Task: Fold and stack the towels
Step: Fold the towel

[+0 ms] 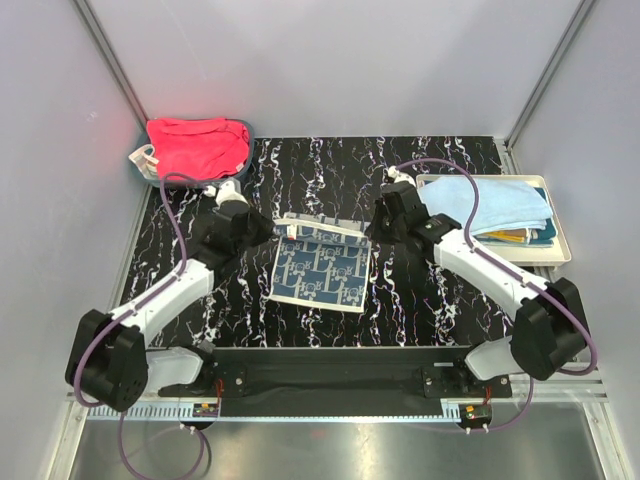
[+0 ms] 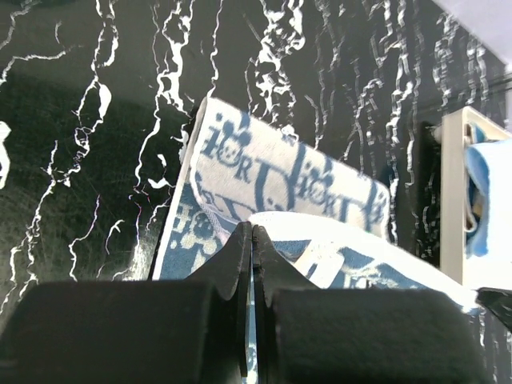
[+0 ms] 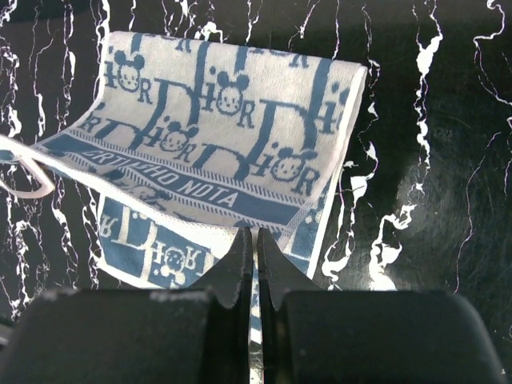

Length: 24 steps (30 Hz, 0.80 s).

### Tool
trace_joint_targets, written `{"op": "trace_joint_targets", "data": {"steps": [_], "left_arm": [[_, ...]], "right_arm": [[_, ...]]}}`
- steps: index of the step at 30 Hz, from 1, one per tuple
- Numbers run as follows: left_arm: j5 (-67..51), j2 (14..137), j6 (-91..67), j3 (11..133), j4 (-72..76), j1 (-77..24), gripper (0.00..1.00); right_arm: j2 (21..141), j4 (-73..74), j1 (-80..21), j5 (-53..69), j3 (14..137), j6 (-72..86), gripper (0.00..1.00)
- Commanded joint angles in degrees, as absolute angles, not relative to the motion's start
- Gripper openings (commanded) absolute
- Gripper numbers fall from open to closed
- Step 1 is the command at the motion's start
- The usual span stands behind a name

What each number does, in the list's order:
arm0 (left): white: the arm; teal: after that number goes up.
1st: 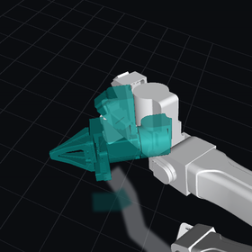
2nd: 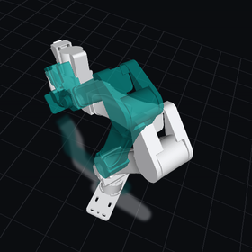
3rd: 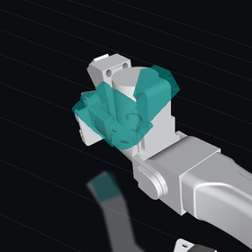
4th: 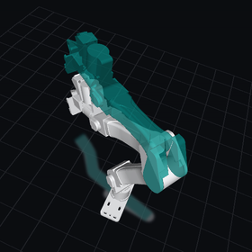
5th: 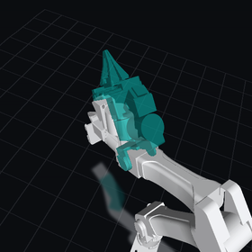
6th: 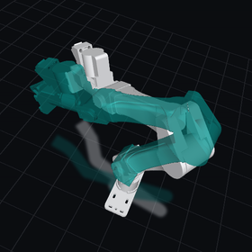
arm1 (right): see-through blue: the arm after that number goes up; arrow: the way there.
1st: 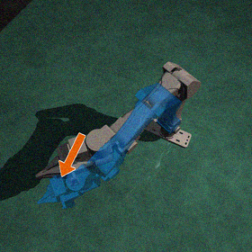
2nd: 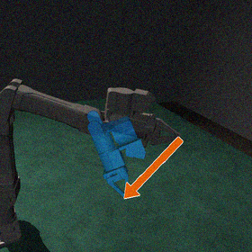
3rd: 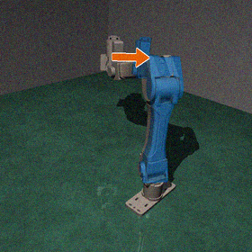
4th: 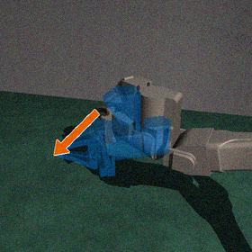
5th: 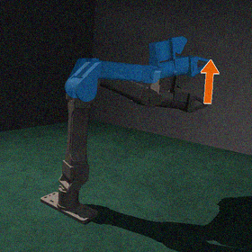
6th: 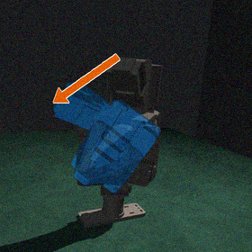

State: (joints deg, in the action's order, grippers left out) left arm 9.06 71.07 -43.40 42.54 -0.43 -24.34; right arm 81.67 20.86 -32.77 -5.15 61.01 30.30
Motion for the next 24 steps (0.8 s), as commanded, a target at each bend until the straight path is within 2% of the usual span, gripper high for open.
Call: {"op": "trace_joint_targets", "data": {"steps": [1,24], "left_arm": [[11.42,67.59,-42.89,40.61,0.35,-24.52,0.0],[10.81,61.88,-42.89,35.68,-1.84,-24.61,0.0]], "right_arm": [[78.32,20.39,-33.66,-7.03,59.94,31.46,0.0],[74.8,19.78,-36.21,-6.42,54.58,33.75,0.0]]}}
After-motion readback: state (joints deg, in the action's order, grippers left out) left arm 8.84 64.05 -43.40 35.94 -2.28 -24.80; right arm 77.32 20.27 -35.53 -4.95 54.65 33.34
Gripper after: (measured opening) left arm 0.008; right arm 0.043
